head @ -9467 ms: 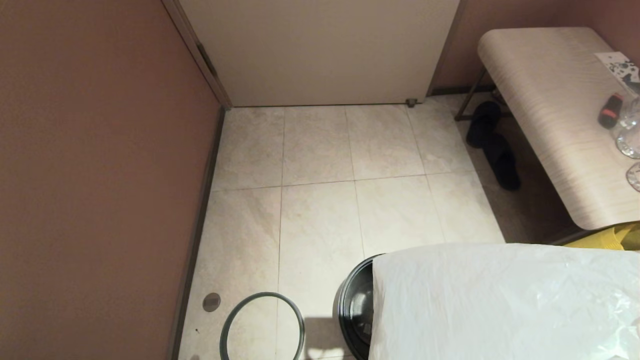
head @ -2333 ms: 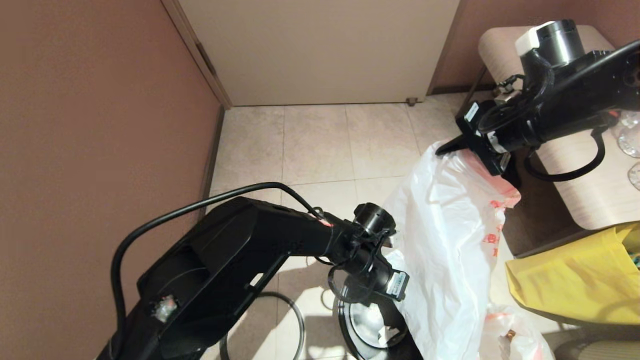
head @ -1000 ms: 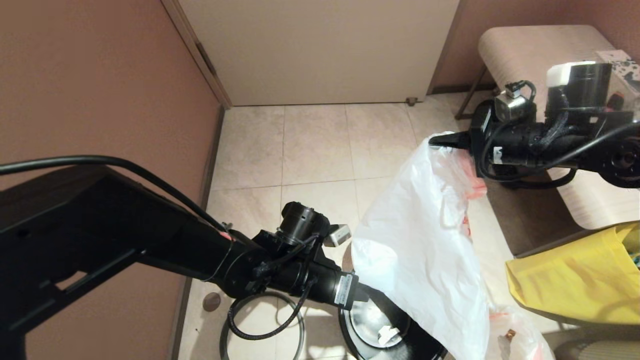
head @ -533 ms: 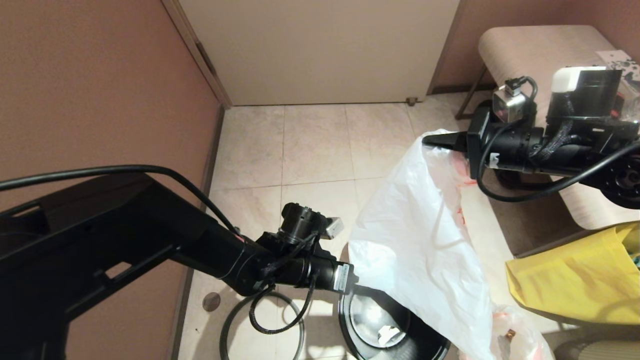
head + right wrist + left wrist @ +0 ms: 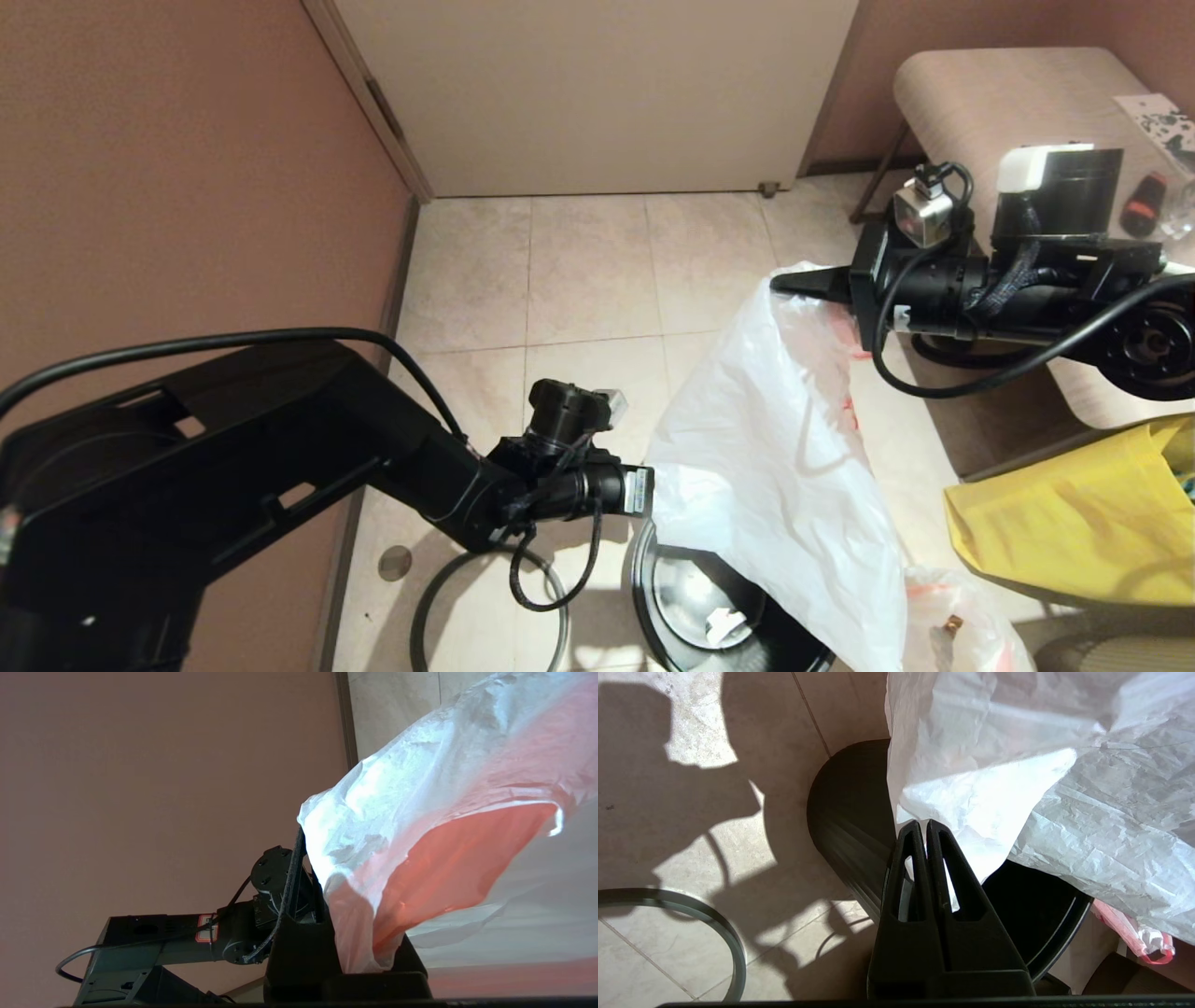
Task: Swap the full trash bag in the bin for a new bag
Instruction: Put the new garbage bag on the trash can
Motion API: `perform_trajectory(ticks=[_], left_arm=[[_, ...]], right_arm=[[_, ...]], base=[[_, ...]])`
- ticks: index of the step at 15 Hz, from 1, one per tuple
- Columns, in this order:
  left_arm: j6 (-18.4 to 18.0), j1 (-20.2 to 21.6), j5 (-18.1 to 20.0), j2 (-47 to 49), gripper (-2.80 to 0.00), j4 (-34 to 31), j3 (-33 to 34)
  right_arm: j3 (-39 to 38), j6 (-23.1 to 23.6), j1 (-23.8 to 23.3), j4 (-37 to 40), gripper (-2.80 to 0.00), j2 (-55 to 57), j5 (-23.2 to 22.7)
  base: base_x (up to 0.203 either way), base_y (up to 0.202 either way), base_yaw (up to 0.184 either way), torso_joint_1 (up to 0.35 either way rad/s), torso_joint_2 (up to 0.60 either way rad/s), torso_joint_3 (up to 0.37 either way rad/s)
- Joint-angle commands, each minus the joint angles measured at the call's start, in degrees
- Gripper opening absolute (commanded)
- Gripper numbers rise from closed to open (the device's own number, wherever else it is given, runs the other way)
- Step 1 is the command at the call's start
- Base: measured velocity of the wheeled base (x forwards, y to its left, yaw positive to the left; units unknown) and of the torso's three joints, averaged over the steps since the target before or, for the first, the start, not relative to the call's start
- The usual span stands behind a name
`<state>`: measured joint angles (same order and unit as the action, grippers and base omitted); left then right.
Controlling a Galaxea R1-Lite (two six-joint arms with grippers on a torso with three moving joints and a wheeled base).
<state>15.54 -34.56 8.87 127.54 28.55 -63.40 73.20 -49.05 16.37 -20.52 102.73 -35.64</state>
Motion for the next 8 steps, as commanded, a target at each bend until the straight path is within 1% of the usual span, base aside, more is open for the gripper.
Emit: perform_trajectory(ticks=[1, 3, 4, 5, 8], left_arm=[[0.2, -0.2, 0.0, 0.6, -2.8, 0.2, -0.6], [1.1, -0.3, 0.0, -3.2, -2.8, -0.1, -0.7], [1.9, -0.5, -0.3, -5.9, -2.8, -0.4, -0.9], [2.4, -0.9, -1.2, -9.1, -2.8, -1.3, -1.2], [2.9, -3.6, -5.6, -19.5, -2.8, -7.1, -1.8]], right_arm=[[0.0, 0.2, 0.0, 0.5, -2.8, -0.7, -0.2], [0.5, 4.3, 0.2, 6.2, -2.8, -1.9, -0.2], [0.9, 7.3, 0.3, 9.2, -2.8, -2.4, -0.2], [1.0, 11.3, 0.3, 12.0, -2.8, -3.2, -0.2], [-1.8, 19.8, 1.6, 17.3, -2.8, -8.9, -0.3]], base=[[0.0, 0.0, 0.0, 0.0, 0.0, 0.0], [0.0, 0.0, 0.0, 0.0, 0.0, 0.0], [0.0, 0.0, 0.0, 0.0, 0.0, 0.0], [0.0, 0.0, 0.0, 0.0, 0.0, 0.0], [0.0, 0.0, 0.0, 0.0, 0.0, 0.0]])
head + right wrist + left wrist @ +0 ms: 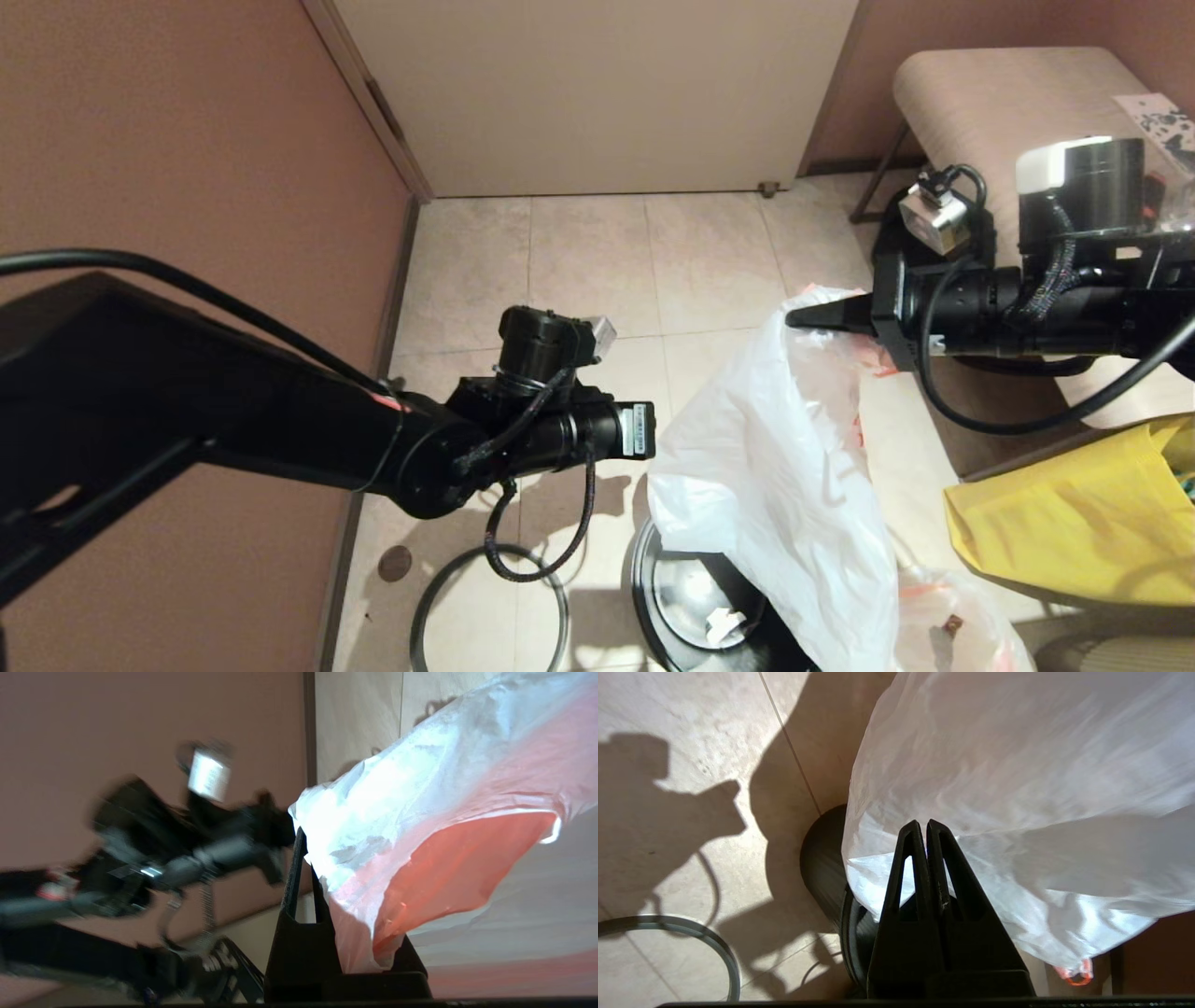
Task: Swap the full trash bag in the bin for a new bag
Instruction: Put the new garbage bag on the trash can
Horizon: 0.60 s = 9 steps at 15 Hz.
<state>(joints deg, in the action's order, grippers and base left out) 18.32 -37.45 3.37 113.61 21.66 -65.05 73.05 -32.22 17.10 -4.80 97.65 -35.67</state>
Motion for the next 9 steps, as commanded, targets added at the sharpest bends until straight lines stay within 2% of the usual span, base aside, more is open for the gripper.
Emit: perform_trajectory(ticks=[1, 2, 3, 5, 6, 7, 9], left_arm=[[0.1, -2.0, -2.7, -7.9, -2.8, -2.3, -0.1], [-0.6, -2.5, -7.5, -9.0, -2.8, -4.5, -0.1], [-1.6, -2.3, -9.1, -9.9, -2.8, -5.8, 0.3], [-2.9, -1.4, -10.5, -14.3, -2.8, -7.7, 2.1], [-3.1, -0.6, -10.5, -15.5, -2.8, -8.0, 2.5], [-3.8, -0.4, -10.6, -16.2, -2.8, -7.9, 2.7], [-7.2, 1.0, -10.6, -18.8, -2.8, -7.4, 1.8]], right_arm=[[-3.0, 5.3, 1.9, 3.9, -2.8, -4.9, -0.2], [-3.4, 9.3, 2.2, 6.7, -2.8, -5.1, -0.2], [-3.6, 12.8, 2.6, 9.0, -2.8, -5.7, -0.1], [-3.5, 18.0, 4.1, 13.3, -2.8, -9.6, 0.5], [-3.3, 22.0, 4.4, 14.4, -2.8, -10.9, 1.1], [-3.2, 24.5, 4.5, 15.8, -2.8, -12.2, 2.3], [-2.7, 27.5, 5.6, 21.8, -2.8, -14.2, 6.7]], base=[[0.0, 0.0, 0.0, 0.0, 0.0, 0.0], [0.0, 0.0, 0.0, 0.0, 0.0, 0.0], [0.0, 0.0, 0.0, 0.0, 0.0, 0.0], [0.0, 0.0, 0.0, 0.0, 0.0, 0.0], [0.0, 0.0, 0.0, 0.0, 0.0, 0.0], [0.0, 0.0, 0.0, 0.0, 0.0, 0.0], [0.0, 0.0, 0.0, 0.0, 0.0, 0.0]])
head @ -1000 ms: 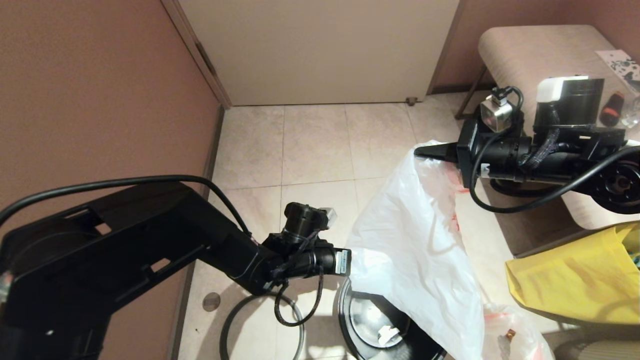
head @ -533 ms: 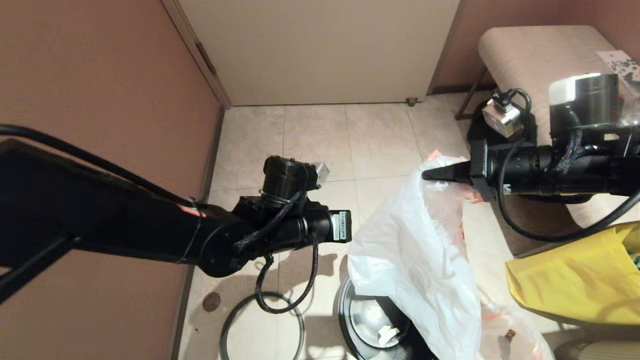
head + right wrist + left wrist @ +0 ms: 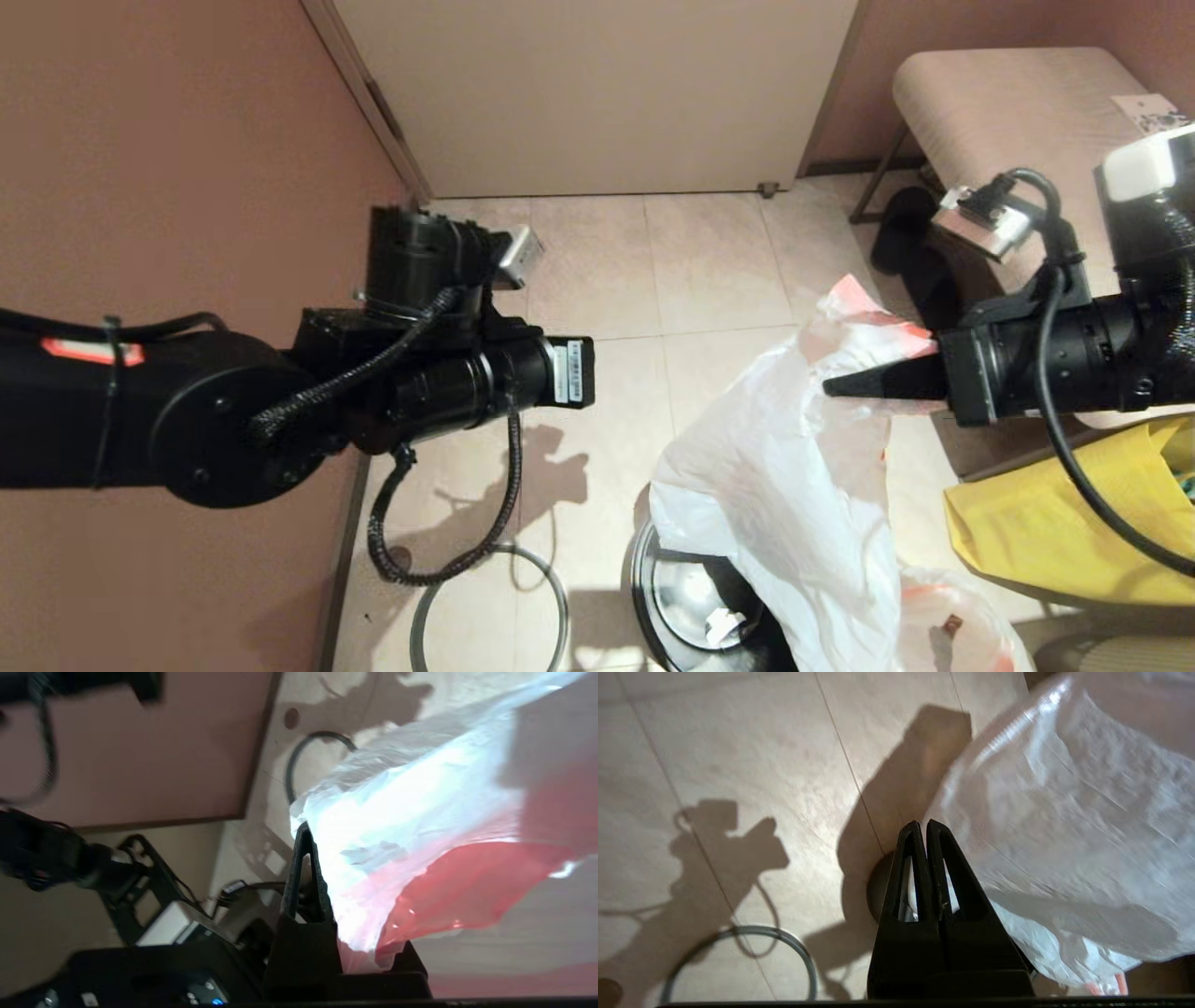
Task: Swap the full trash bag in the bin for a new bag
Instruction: Put the new garbage bag on the trash can
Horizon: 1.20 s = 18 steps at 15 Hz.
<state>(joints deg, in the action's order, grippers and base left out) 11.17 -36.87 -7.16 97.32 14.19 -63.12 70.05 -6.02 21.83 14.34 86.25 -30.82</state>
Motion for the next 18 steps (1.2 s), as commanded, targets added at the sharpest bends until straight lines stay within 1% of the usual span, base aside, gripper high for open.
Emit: perform_trajectory(ticks=[1, 2, 3, 5, 6, 7, 8, 9, 10, 12, 13, 14, 15, 16, 18], left_arm=[[-0.7, 1.4, 0.0, -4.5, -2.8, 0.1, 0.0], [-0.9, 2.7, 0.1, -5.9, -2.8, 0.2, 1.4], [-1.0, 4.1, 0.6, -6.9, -2.8, 0.2, 4.3], [-1.4, 6.8, 2.3, -8.2, -2.8, 1.8, 10.0], [-2.6, 9.0, 2.9, -8.2, -2.8, 4.7, 10.6], [-3.8, 12.1, 4.2, -8.3, -2.8, 7.5, 10.6], [-4.5, 13.5, 7.7, -7.7, -2.8, 10.7, 11.0], [-4.5, 13.6, 10.4, -6.6, -2.8, 13.6, 10.7], [-4.4, 13.2, 10.8, -5.9, -2.8, 15.9, 10.5], [-4.5, 12.6, 9.0, -5.9, -2.8, 17.2, 10.6], [-4.6, 12.5, 7.4, -6.5, -2.8, 17.3, 10.5], [-4.8, 11.6, 6.7, -7.3, -2.8, 17.4, 10.6], [-4.8, 11.2, 6.4, -6.7, -2.8, 17.5, 10.6], [-4.7, 11.2, 6.4, -5.1, -2.8, 17.5, 10.8], [-4.5, 11.4, 6.6, -3.5, -2.8, 17.6, 10.9]], right_arm=[[-0.1, 1.6, 1.6, 3.0, -2.8, -3.2, 5.2], [-1.4, 1.4, 2.4, 3.1, -2.8, -3.5, 8.9], [-2.5, 1.3, 2.7, 3.1, -2.8, -3.0, 11.3], [-5.1, 1.3, 2.4, 2.8, -2.8, -3.8, 13.6], [-6.6, 1.3, 2.2, 2.6, -2.8, -4.8, 14.1], [-7.1, 1.5, 2.2, 2.4, -2.8, -4.7, 14.8], [-7.0, 1.3, 2.3, 1.5, -2.8, -3.7, 17.0], [-7.5, 1.1, 2.6, -0.1, -2.8, -3.1, 17.7], [-7.6, 0.9, 3.0, -0.3, -2.8, -3.5, 17.7], [-7.5, -2.6, 3.8, -0.3, -2.8, -5.5, 17.7], [-7.1, -3.0, 4.9, -0.4, -2.8, -6.9, 18.0], [-6.3, -3.1, 6.5, -0.4, -2.8, -8.7, 18.5], [-4.8, -3.3, 7.4, -0.3, -2.8, -8.9, 18.7], [-4.1, -3.5, 7.7, -0.2, -2.8, -7.2, 18.8], [-4.9, -3.8, 7.9, -0.2, -2.8, -3.2, 18.9]], base=[[0.0, 0.0, 0.0, 0.0, 0.0, 0.0], [0.0, 0.0, 0.0, 0.0, 0.0, 0.0], [0.0, 0.0, 0.0, 0.0, 0.0, 0.0], [0.0, 0.0, 0.0, 0.0, 0.0, 0.0], [0.0, 0.0, 0.0, 0.0, 0.0, 0.0], [0.0, 0.0, 0.0, 0.0, 0.0, 0.0], [0.0, 0.0, 0.0, 0.0, 0.0, 0.0], [0.0, 0.0, 0.0, 0.0, 0.0, 0.0], [0.0, 0.0, 0.0, 0.0, 0.0, 0.0], [0.0, 0.0, 0.0, 0.0, 0.0, 0.0], [0.0, 0.0, 0.0, 0.0, 0.0, 0.0], [0.0, 0.0, 0.0, 0.0, 0.0, 0.0], [0.0, 0.0, 0.0, 0.0, 0.0, 0.0], [-0.154, 0.0, 0.002, 0.002, 0.0, 0.002], [-0.196, 0.0, 0.001, 0.0, 0.0, 0.002]])
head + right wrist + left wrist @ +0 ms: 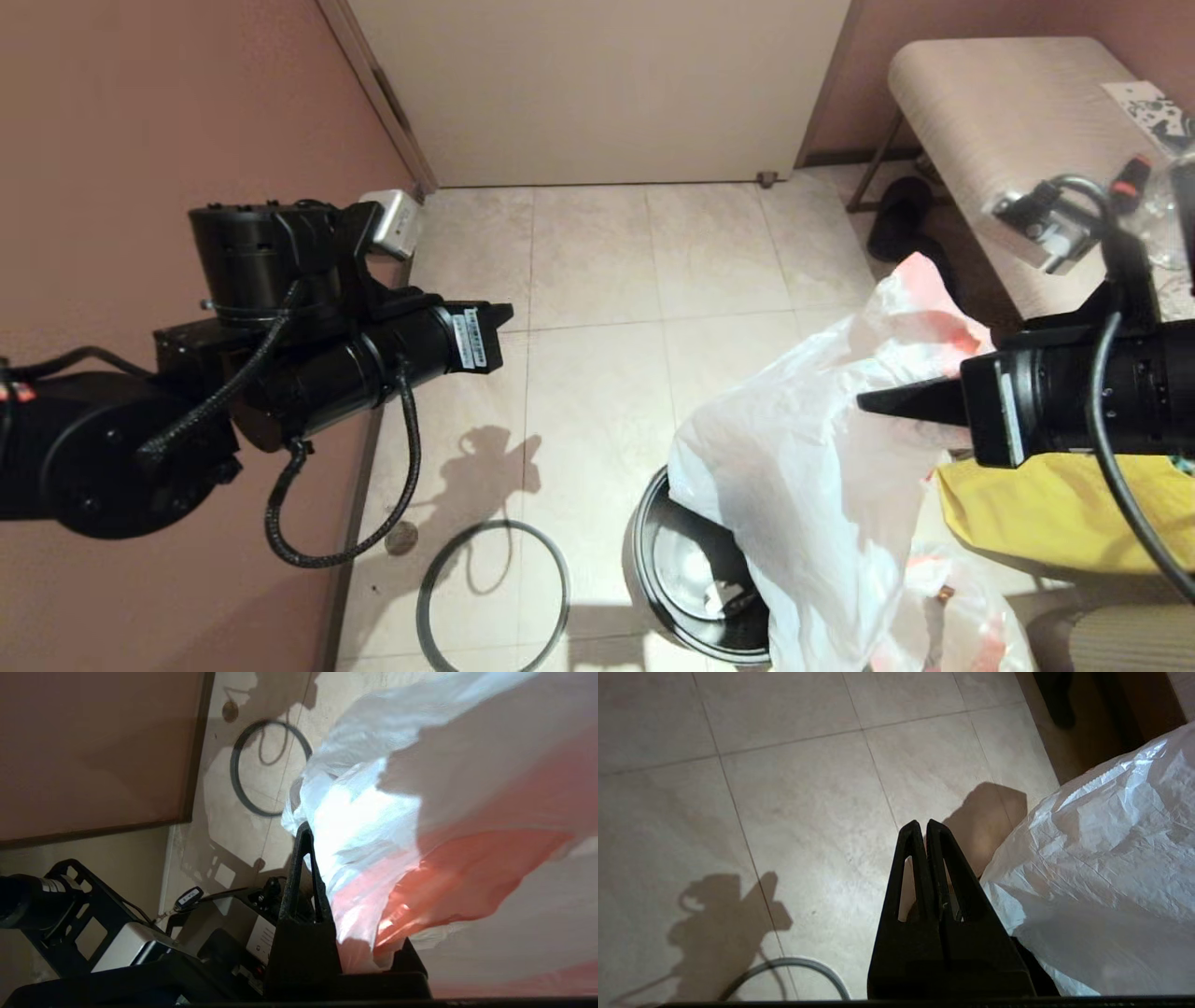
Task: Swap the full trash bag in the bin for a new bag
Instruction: Put the new garbage bag on the trash can
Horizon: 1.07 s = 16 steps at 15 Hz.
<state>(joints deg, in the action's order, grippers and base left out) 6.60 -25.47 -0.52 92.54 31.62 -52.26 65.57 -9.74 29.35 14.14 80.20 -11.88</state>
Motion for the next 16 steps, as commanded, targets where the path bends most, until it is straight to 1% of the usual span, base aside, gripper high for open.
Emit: perform_trajectory(ticks=[1, 3, 6, 8, 10, 11, 12, 13, 14, 16], left_arm=[[0.0, -0.4, 0.0, 1.2, -2.8, 0.2, 0.1], [-0.1, -0.7, -0.1, 1.0, -2.8, 0.3, 0.1], [-0.3, -1.1, 0.1, 1.3, -2.8, 1.6, 0.7], [-0.1, -2.4, 0.3, 2.2, -2.8, 2.6, 1.0], [0.1, -4.0, 0.3, 3.9, -2.8, 7.2, 2.2], [0.2, -5.1, 0.3, 5.5, -2.8, 12.2, 3.3], [0.2, -6.1, 0.1, 7.7, -2.8, 17.1, 3.9], [0.2, -6.8, -0.4, 10.1, -2.8, 21.2, 4.4], [0.3, -7.2, -1.3, 11.1, -2.8, 23.5, 4.6], [0.2, -6.9, -1.6, 10.6, -2.8, 23.6, 4.5]], right_arm=[[-1.2, -0.1, 0.4, -0.1, -2.8, 2.5, 0.0], [-0.9, 0.0, 0.7, -0.3, -2.8, 1.2, 0.0], [-1.4, 0.0, 1.0, -0.3, -2.8, 2.0, 0.0], [-1.6, -0.1, 1.3, -0.3, -2.8, 2.3, 0.0], [-1.6, -0.2, 1.5, -0.9, -2.8, 2.6, -0.1], [-1.8, -1.3, 2.3, -2.4, -2.8, 3.1, -0.1], [-1.8, -4.0, 3.3, -3.9, -2.8, 3.6, -0.1], [-1.9, -5.4, 4.4, -5.0, -2.8, 5.1, -0.1], [-2.0, -6.0, 5.1, -5.4, -2.8, 5.9, -0.1], [-2.7, -6.2, 5.5, -7.0, -2.8, 6.2, 0.0]], base=[[-0.198, 0.0, 0.0, 0.002, 0.0, 0.004], [-0.193, 0.0, 0.0, 0.002, 0.0, 0.002], [-0.178, 0.0, -0.002, 0.0, 0.0, 0.004], [0.0, 0.0, 0.0, 0.0, 0.0, 0.0], [0.0, 0.0, 0.0, 0.0, 0.0, 0.0], [0.0, 0.0, 0.0, 0.0, 0.0, 0.0], [0.0, 0.0, 0.0, 0.0, 0.0, 0.0], [0.0, 0.0, 0.0, 0.0, 0.0, 0.0], [0.0, 0.0, 0.0, 0.0, 0.0, 0.0], [0.0, 0.0, 0.0, 0.0, 0.0, 0.0]])
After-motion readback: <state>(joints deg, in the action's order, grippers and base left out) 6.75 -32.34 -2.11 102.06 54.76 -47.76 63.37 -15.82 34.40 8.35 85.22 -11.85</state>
